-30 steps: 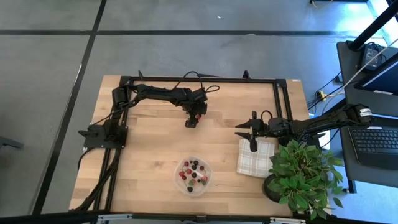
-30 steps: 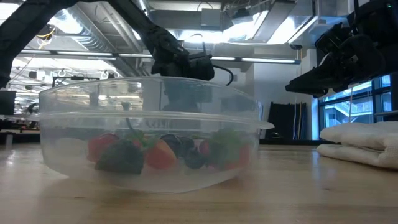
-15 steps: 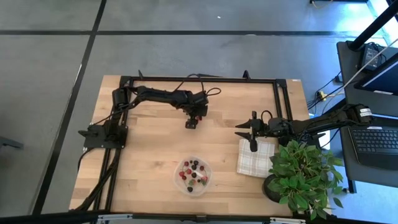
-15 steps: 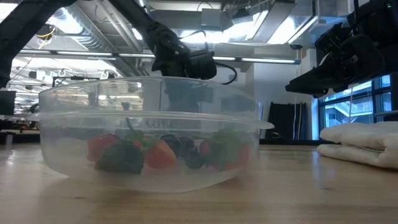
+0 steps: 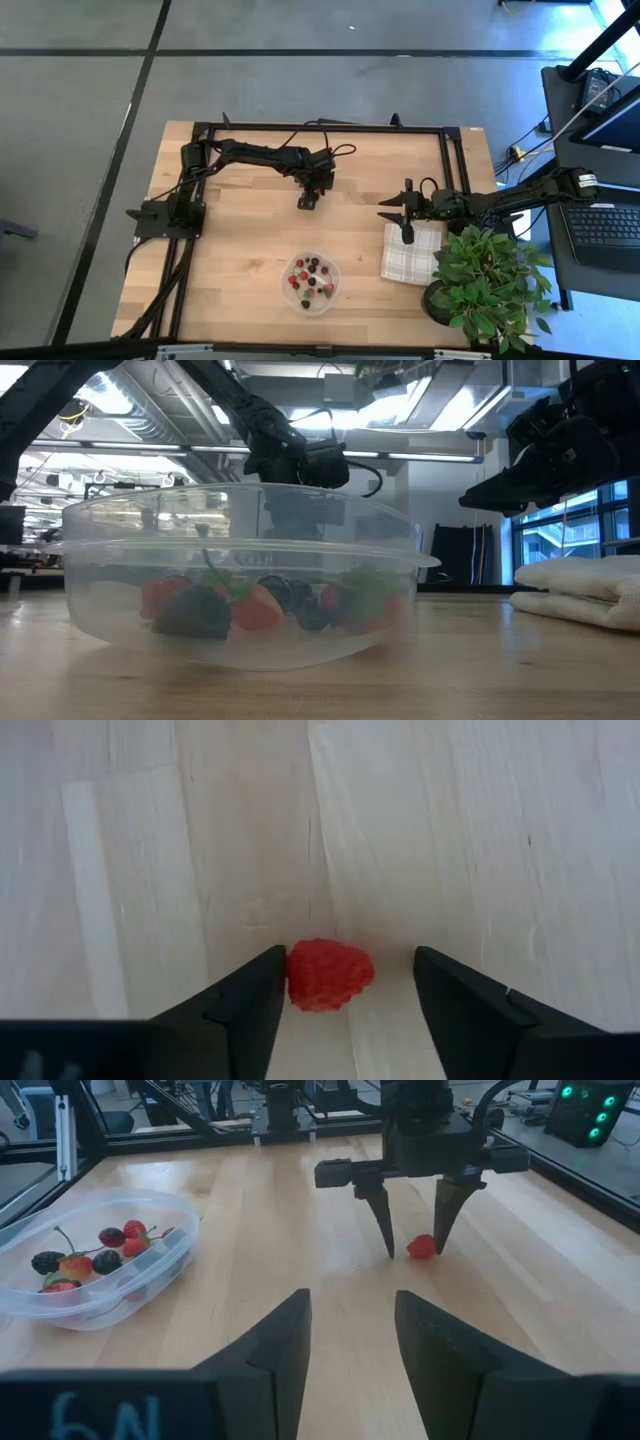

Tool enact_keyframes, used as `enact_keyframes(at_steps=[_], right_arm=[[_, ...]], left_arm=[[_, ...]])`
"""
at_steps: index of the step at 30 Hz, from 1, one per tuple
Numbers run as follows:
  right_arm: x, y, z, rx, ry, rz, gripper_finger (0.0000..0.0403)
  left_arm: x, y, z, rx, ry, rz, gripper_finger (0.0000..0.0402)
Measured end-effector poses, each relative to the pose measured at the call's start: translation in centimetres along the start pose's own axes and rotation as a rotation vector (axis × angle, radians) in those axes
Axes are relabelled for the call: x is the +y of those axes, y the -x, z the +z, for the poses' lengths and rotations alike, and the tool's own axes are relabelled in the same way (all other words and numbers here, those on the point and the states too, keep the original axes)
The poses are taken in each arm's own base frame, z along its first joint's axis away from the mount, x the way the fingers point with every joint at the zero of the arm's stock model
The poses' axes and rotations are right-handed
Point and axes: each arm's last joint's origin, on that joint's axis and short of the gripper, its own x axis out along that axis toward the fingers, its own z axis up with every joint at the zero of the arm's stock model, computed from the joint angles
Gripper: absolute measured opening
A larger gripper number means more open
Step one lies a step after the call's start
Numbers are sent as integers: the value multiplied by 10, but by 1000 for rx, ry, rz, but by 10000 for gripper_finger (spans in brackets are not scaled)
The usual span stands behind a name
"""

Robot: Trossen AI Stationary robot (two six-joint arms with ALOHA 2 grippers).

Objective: Pick and placing Produce into tupperware
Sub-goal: Put the raspberry in the bottom transparent bin

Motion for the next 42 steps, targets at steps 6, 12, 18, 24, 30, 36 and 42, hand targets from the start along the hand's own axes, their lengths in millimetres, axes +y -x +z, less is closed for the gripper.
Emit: enact_keyframes(at_steps=[6, 12, 18, 24, 30, 36, 42], right_arm=[[0, 0, 0, 0, 19, 0, 149], [0, 0, 0, 0, 19, 0, 149], [0, 0, 0, 0, 18, 0, 149], [0, 0, 0, 0, 18, 0, 149], [0, 0, 0, 0, 17, 0, 149], [0, 0, 0, 4, 18, 0, 149], [0, 0, -1, 8, 15, -1, 149]], left_arm=[[0, 0, 0, 0, 4, 1, 182], [0, 0, 0, -1, 5, 2, 153], [1, 0, 1, -5, 6, 6, 117], [0, 0, 1, -5, 5, 5, 110], [-6, 3, 0, 24, -7, -13, 112], [-23, 25, 6, 24, -30, -45, 106], [-59, 61, 20, -51, -89, -122, 111]])
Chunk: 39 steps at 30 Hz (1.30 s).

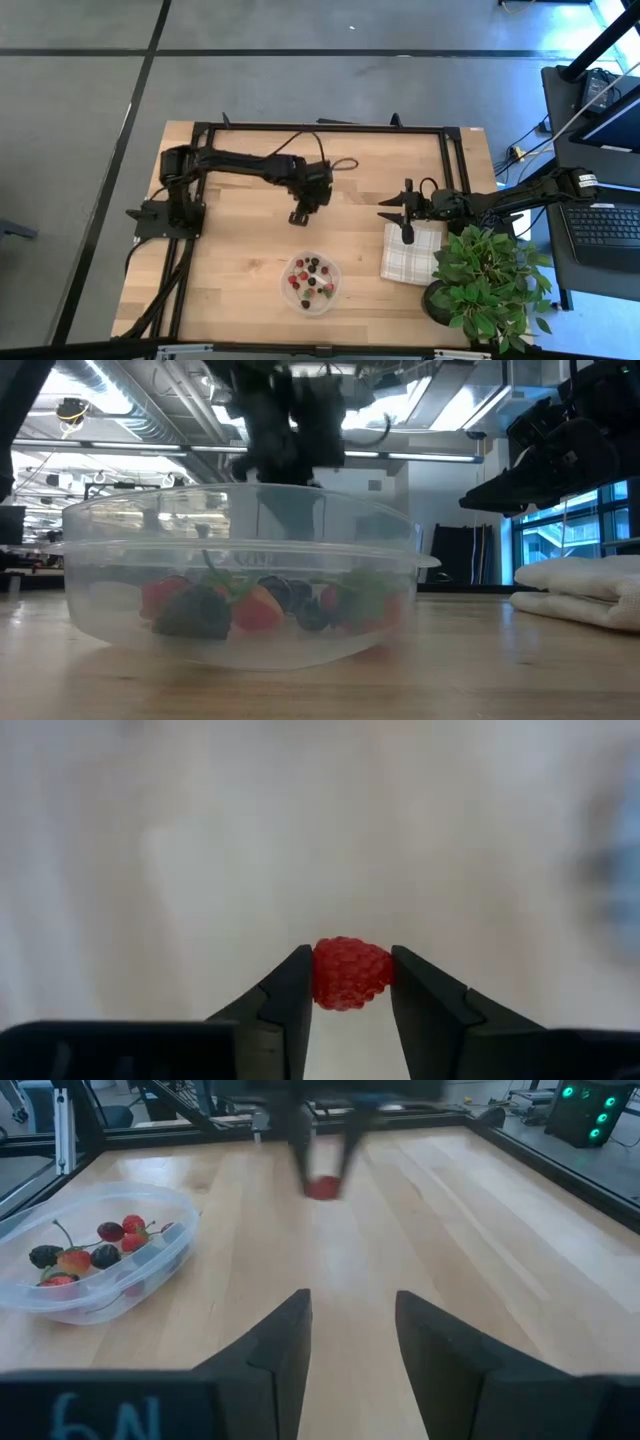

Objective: Pick and placing Produce into tupperware
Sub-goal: Put the raspberry in the bottom transparent bin

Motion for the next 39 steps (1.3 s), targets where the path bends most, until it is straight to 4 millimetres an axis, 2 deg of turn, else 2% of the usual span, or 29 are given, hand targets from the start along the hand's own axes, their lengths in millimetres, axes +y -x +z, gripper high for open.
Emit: enact_keyframes(at_steps=[6, 11, 16, 26, 36, 39], right_arm=[[0, 0, 0, 0, -2, 0, 149], [0, 0, 0, -1, -14, 0, 149], [0, 0, 0, 0, -24, 1, 149], [0, 0, 0, 0, -26, 1, 149], [0, 0, 0, -2, -23, 0, 149], [0, 0, 0, -5, -24, 1, 149]], left_arm=[[-63, 19, 23, -85, -132, -76, 108], [-115, 18, 35, -120, -249, -109, 113], [-146, 14, 39, -131, -299, -90, 110], [-172, 10, 48, -218, -328, -104, 112], [-174, -30, 50, -195, -333, -107, 114], [-175, -38, 50, -190, -318, -158, 113]])
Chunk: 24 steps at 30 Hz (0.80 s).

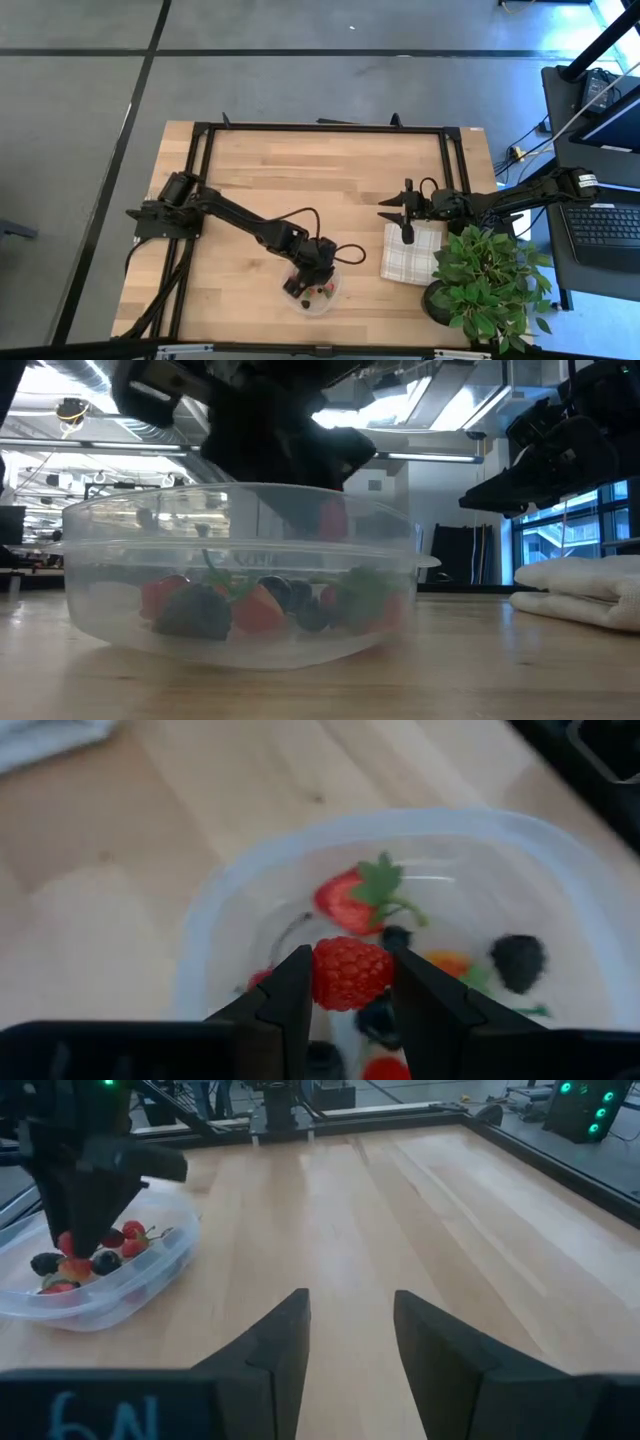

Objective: Pick and placing Produce into tupperware
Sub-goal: Put the raspberry in the bottom transparent bin, then return to Home Position

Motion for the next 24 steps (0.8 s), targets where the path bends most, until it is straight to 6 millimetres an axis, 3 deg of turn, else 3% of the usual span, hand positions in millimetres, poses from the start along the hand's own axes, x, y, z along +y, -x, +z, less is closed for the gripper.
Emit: enact_keyframes(at_steps=[10, 24], right_arm=[[0, 0, 0, 0, -2, 0, 149], [0, 0, 0, 0, -1, 0, 149]], left_arm=[[-2, -17, -6, 24, 54, -65, 115], [0, -18, -7, 24, 65, -61, 143]])
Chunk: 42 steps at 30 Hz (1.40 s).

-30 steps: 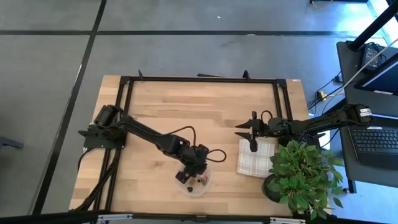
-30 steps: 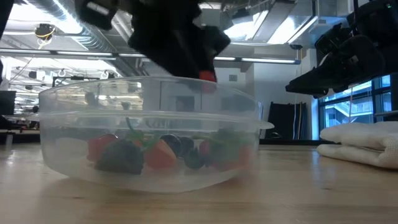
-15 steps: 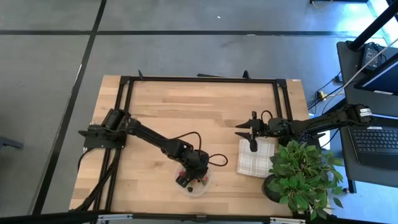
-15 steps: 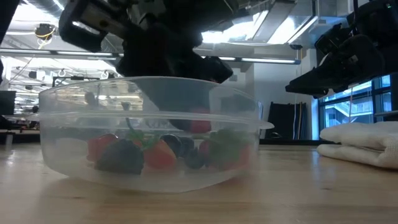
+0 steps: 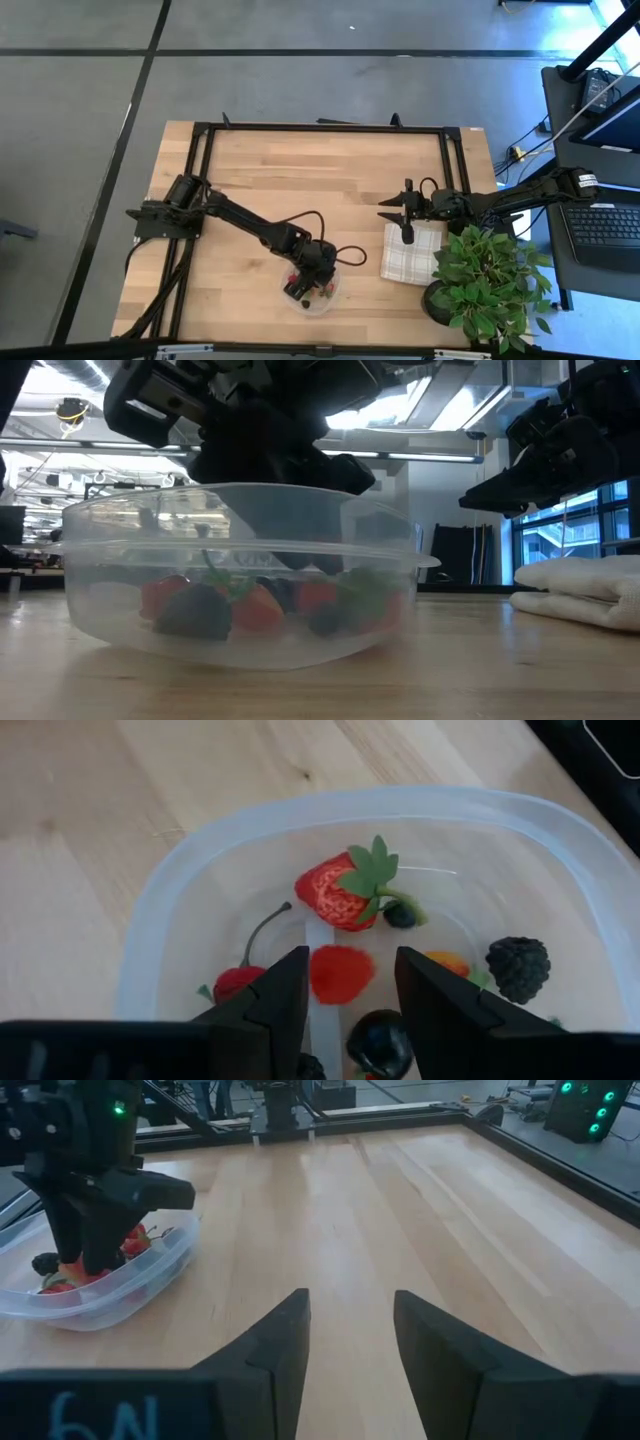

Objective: Pick and placing Produce into tupperware
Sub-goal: Return to Home Position

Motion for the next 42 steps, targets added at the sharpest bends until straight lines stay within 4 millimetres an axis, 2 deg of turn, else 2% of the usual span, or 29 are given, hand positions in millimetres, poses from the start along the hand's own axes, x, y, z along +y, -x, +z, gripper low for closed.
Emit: enact_keyframes(at_steps=[6, 9, 13, 18, 20, 23, 27, 33, 42], right_arm=[[0, 0, 0, 0, 0, 0, 149], [0, 0, 0, 0, -4, 0, 149], [0, 0, 0, 0, -25, 0, 149], [0, 0, 1, -5, -50, 1, 149], [0, 0, 2, -16, -81, 1, 149], [-3, 0, 5, -48, -55, -15, 149], [-14, 2, 9, -89, -32, -84, 149], [-33, 20, 5, -186, -54, -185, 149], [-38, 38, 10, -246, -62, -160, 149]], left_arm=[[5, 1, -2, 13, 13, 4, 144], [9, 12, -2, 12, 26, 12, 144], [23, 56, -1, -13, 37, 49, 144], [49, 125, -11, -146, 60, 162, 144], [58, 150, -26, -218, 89, 232, 144], [64, 182, -59, -323, 152, 367, 144], [57, 209, -106, -451, 245, 567, 144], [25, 223, -163, -559, 323, 725, 144], [-13, 225, -220, -720, 378, 881, 144]])
